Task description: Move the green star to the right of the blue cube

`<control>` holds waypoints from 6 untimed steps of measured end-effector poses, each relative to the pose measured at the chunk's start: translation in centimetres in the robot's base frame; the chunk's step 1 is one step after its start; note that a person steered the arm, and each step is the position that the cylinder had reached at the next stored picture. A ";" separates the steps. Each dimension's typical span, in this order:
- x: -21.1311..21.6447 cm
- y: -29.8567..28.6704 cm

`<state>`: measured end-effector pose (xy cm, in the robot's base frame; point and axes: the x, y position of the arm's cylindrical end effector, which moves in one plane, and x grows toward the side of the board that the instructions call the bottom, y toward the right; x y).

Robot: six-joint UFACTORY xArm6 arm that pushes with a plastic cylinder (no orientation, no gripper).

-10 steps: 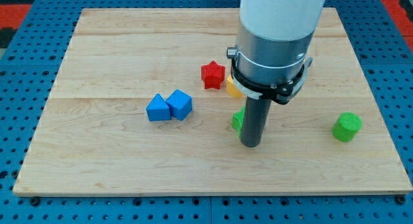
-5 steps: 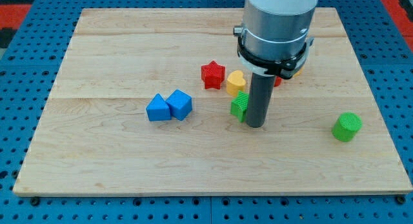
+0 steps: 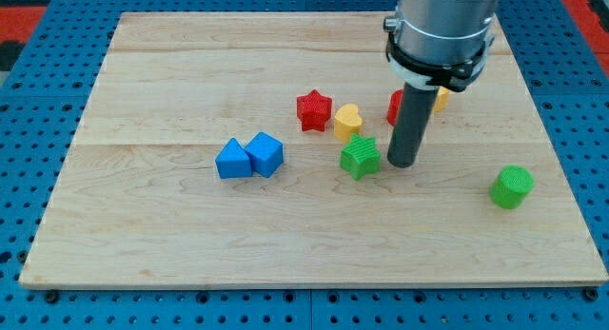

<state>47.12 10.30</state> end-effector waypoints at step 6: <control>0.0 -5.9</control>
<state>47.12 4.40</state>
